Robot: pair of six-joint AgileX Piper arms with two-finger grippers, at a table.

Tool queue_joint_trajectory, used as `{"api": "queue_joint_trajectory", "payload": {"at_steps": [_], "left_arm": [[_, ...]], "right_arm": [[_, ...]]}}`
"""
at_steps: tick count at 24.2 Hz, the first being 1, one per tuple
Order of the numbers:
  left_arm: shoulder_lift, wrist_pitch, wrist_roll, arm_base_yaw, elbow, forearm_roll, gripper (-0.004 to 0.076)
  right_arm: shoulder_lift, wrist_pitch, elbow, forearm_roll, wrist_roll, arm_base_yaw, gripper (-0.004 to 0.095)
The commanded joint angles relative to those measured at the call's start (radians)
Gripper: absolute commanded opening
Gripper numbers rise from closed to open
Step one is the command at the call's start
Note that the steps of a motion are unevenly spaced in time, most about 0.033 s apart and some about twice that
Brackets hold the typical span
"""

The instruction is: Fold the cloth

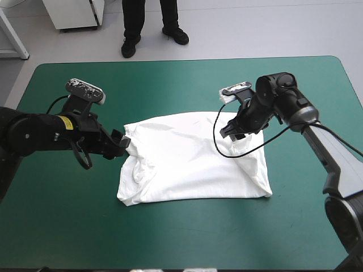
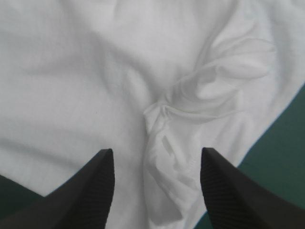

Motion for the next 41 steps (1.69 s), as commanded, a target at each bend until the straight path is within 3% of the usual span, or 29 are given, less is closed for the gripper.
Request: {"api": "queue_joint_trajectory", "payload": {"at_steps": [1, 11, 16, 22, 31, 34, 37, 41], "left_arm": [[-0.068, 0.042, -0.015, -0.015, 0.044, 0.012, 0.0582], [-0.138, 0.027, -0.028, -0.024, 0.367, 0.082, 0.0583], [-0.108, -0.104, -0.042, -0.024, 0.509, 0.082, 0.0594], [0.064, -0.262, -0.061, -0.024, 0.566, 0.082, 0.0603], [0.316, -0.34, -0.094, -0.024, 0.566, 0.047, 0.0595], [0.344, -0.36, -0.094, -0.024, 0.566, 0.013, 0.0547], [0.385, -0.364, -0.076, -0.024, 0.566, -0.018, 0.0386], [0.41, -0.373, -0.056, -0.024, 0.566, -0.041, 0.0252]], "right_arm": [[-0.141, 0.023, -0.032, -0.05, 0.031, 0.001, 0.0524], [-0.387, 0.023, 0.006, -0.114, 0.111, 0.001, 0.0503], [-0.494, 0.023, 0.199, -0.165, 0.146, 0.001, 0.048], [-0.577, 0.023, 0.379, -0.25, 0.173, 0.001, 0.048], [-0.601, -0.034, 0.418, -0.35, 0.283, 0.001, 0.048], [-0.605, -0.053, 0.454, -0.343, 0.305, 0.001, 0.048], [-0.605, -0.075, 0.524, -0.327, 0.328, 0.001, 0.048], [-0.605, -0.174, 0.605, -0.285, 0.352, 0.001, 0.048]]}}
